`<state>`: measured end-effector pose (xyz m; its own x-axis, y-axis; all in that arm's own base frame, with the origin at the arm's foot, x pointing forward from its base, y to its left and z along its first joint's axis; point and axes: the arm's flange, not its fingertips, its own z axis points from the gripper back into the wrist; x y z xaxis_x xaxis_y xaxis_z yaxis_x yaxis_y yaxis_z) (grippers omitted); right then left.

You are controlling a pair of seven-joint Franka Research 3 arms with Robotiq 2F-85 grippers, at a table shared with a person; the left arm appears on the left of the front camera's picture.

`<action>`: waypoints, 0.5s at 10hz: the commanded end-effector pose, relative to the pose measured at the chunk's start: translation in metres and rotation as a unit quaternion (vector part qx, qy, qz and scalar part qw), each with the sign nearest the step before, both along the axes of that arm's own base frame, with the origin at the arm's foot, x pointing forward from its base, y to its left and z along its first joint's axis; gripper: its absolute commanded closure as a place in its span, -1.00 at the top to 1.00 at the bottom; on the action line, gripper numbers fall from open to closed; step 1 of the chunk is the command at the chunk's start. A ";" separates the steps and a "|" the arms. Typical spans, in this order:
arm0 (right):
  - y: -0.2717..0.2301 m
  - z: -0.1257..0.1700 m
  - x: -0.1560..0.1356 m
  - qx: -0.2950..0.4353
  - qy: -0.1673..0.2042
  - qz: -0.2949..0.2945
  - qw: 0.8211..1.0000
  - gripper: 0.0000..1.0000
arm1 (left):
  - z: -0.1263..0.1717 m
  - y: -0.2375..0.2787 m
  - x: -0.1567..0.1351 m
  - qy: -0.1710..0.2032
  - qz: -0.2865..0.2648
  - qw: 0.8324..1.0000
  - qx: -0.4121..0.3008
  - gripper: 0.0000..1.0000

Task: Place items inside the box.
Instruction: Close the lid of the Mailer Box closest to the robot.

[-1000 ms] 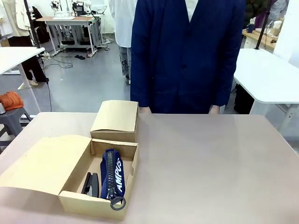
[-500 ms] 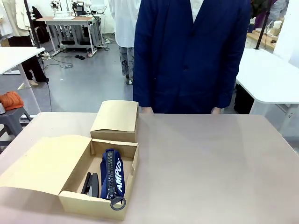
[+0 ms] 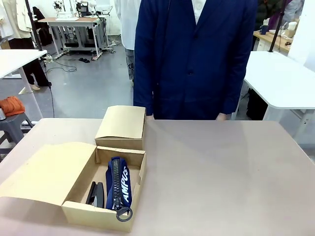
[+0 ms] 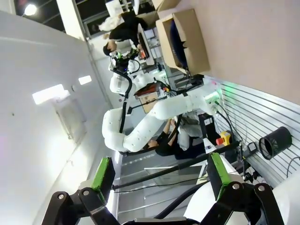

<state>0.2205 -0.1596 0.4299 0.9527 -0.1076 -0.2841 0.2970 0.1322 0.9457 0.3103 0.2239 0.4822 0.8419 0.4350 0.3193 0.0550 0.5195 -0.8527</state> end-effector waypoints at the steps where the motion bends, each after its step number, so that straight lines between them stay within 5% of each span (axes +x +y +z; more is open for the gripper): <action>1: 0.002 0.006 0.000 0.008 0.008 -0.006 1.000 1.00 | 0.000 -0.001 -0.001 -0.009 -0.003 1.000 -0.001 1.00; 5: 0.002 0.006 0.000 0.008 0.008 -0.006 1.000 1.00 | 0.000 0.000 0.000 0.000 0.000 1.000 0.000 1.00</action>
<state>0.2206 -0.1593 0.4299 0.9525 -0.1070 -0.2850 0.2978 0.1332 0.9453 0.3104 0.2239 0.4819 0.8421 0.4352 0.3185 0.0543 0.5192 -0.8529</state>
